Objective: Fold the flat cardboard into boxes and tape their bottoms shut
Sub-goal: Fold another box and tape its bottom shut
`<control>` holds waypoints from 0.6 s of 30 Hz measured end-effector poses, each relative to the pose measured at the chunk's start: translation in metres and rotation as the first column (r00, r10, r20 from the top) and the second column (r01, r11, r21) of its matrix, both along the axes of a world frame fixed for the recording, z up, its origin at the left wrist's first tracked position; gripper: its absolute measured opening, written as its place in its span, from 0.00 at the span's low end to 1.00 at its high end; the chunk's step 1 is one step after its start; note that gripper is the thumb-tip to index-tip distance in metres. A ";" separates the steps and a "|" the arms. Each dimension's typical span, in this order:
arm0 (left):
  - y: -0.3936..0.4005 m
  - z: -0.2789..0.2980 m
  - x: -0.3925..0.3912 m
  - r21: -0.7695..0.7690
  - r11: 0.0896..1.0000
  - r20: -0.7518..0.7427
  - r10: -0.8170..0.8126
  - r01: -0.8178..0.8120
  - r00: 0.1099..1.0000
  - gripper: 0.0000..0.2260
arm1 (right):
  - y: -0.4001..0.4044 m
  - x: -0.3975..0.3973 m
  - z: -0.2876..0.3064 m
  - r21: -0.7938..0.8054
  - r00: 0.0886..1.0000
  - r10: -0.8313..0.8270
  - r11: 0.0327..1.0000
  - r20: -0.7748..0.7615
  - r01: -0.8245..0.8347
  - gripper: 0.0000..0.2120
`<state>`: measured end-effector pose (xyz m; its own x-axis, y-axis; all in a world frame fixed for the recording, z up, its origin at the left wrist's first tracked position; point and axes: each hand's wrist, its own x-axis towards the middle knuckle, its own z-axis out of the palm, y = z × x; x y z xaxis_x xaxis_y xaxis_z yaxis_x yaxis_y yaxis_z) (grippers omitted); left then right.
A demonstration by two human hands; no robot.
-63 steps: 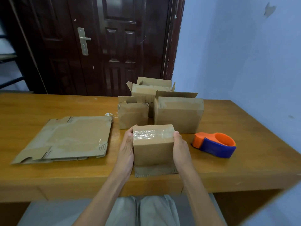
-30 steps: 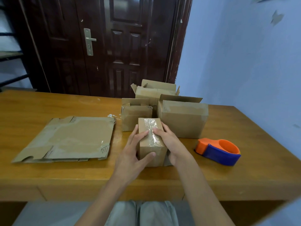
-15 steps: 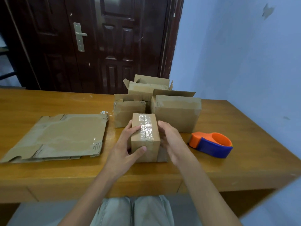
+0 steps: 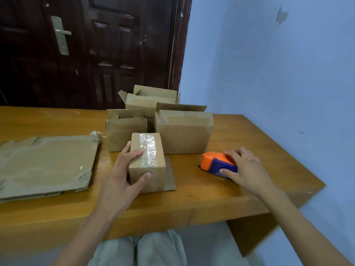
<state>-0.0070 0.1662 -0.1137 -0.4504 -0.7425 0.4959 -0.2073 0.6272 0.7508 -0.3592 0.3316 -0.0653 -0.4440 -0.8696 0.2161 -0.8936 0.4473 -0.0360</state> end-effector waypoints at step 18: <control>-0.002 0.004 0.005 0.070 0.995 -0.012 -0.064 0.065 0.998 0.31 | -0.009 0.077 0.070 -0.350 0.661 0.472 0.881 0.584 -0.320 0.16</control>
<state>-0.0018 0.1645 -0.1099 -0.4937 -0.7452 0.4483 -0.1603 0.5846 0.7953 -0.2823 0.3226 0.0044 -0.1622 -0.9656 0.2033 -0.7088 -0.0293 -0.7048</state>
